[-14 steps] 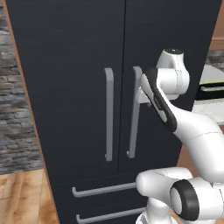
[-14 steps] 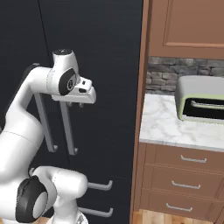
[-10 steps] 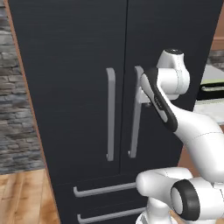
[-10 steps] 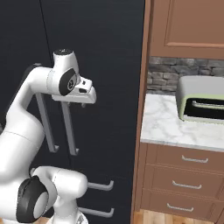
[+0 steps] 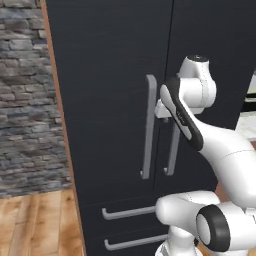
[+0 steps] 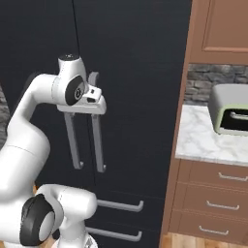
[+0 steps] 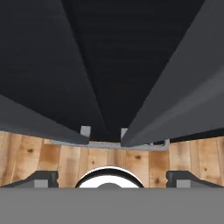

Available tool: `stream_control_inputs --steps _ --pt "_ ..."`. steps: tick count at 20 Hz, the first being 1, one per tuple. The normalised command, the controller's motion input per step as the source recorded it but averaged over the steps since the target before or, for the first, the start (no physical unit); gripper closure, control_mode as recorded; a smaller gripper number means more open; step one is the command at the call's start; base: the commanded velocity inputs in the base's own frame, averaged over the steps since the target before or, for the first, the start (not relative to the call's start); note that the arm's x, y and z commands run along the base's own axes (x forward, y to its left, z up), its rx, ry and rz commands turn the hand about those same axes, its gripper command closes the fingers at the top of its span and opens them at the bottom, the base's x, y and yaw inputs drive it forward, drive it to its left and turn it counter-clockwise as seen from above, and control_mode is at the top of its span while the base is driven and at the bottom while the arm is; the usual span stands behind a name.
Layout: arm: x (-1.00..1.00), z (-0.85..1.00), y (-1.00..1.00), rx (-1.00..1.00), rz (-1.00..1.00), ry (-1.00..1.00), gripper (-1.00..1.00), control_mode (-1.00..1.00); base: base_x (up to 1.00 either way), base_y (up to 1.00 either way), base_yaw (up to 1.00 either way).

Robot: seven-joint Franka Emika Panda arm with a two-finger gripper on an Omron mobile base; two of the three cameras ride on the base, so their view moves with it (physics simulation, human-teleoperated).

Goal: Open the fridge, remove the orange, potato, and steak, and place them on any counter.

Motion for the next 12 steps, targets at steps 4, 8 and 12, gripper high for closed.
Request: stream_control_inputs --steps 4,8,12 --pt "0.00 0.00 0.00 0.00 0.00 0.00 -1.00 1.00 -0.44 0.09 -0.02" --pt "0.00 0.00 0.00 0.00 0.00 0.00 -1.00 1.00 -0.50 0.00 -0.06" --pt "0.00 0.00 0.00 0.00 0.00 0.00 -1.00 1.00 -0.54 0.00 -0.06"
